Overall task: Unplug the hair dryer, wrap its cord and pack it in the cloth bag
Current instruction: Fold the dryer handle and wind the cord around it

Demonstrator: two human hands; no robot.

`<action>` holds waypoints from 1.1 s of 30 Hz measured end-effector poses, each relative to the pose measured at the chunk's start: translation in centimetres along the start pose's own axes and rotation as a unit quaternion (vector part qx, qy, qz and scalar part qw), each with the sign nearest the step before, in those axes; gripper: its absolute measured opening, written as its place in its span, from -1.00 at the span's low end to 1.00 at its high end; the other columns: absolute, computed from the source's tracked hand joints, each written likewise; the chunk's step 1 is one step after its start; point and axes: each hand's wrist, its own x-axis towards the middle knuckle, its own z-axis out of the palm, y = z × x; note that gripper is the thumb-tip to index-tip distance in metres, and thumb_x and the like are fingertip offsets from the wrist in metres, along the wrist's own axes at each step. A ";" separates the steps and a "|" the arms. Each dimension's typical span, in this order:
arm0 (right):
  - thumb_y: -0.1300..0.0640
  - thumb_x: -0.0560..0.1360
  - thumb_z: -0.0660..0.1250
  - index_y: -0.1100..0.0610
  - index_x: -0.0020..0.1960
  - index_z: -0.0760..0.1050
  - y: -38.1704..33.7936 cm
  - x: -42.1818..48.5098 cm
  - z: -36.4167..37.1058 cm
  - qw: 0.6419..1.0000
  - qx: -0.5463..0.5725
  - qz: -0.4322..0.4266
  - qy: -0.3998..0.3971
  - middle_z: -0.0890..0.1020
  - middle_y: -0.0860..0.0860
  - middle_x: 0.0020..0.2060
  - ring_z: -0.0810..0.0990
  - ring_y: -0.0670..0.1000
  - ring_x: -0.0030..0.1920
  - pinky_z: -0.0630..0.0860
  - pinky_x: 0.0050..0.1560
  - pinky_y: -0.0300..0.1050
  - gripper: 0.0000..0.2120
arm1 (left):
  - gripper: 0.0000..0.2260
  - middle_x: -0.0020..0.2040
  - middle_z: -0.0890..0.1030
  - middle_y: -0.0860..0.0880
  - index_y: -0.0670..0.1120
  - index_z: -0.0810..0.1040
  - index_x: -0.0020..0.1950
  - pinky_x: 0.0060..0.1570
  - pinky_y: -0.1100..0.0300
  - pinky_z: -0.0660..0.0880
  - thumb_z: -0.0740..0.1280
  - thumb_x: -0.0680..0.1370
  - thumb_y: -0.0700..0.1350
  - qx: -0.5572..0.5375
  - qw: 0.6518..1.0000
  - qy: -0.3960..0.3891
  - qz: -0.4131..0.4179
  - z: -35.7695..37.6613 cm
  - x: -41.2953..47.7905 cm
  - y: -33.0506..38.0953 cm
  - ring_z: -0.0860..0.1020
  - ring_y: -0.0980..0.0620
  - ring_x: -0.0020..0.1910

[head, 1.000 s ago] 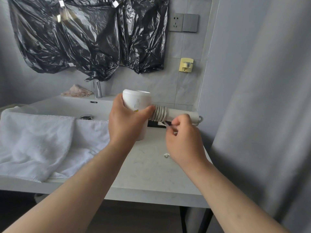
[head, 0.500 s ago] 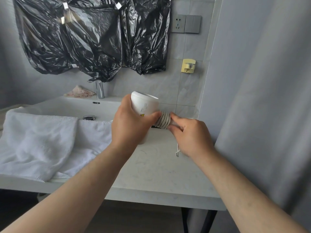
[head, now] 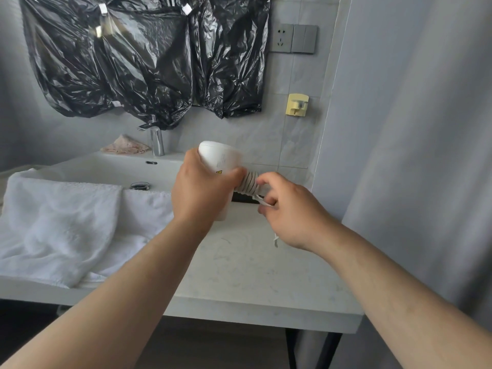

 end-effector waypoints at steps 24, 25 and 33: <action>0.23 0.45 0.47 0.08 -0.13 0.64 1.9 0.9 -3.1 0.963 0.264 0.044 -0.025 0.69 -0.11 -0.30 0.62 -0.19 -0.26 0.54 -0.19 -0.30 -0.94 | -0.41 -0.09 0.65 0.07 0.03 0.60 0.07 -0.06 -0.05 0.62 0.57 0.11 0.21 -0.107 0.978 -0.142 0.111 -1.9 1.2 -1.2 0.62 0.06 -0.11; 0.28 0.49 0.41 0.09 -0.12 0.62 2.1 0.9 -3.2 0.943 0.323 0.058 -0.045 0.69 -0.11 -0.30 0.62 -0.17 -0.28 0.54 -0.21 -0.30 -0.90 | -0.42 -0.10 0.66 0.06 0.01 0.61 0.06 -0.10 0.00 0.62 0.57 0.12 0.19 -0.125 0.975 -0.149 0.105 -1.9 1.2 -1.2 0.62 0.07 -0.14; 0.28 0.34 0.35 0.08 -0.32 0.68 3.4 0.6 -2.8 0.793 0.568 0.146 -0.163 0.68 0.03 -0.35 0.65 -0.03 -0.37 0.63 -0.32 -0.19 -0.82 | -0.51 -0.17 0.65 -0.01 -0.04 0.62 0.00 -0.25 0.12 0.57 0.60 0.16 0.11 -0.166 0.959 -0.196 0.118 -2.3 0.8 -0.9 0.58 0.09 -0.24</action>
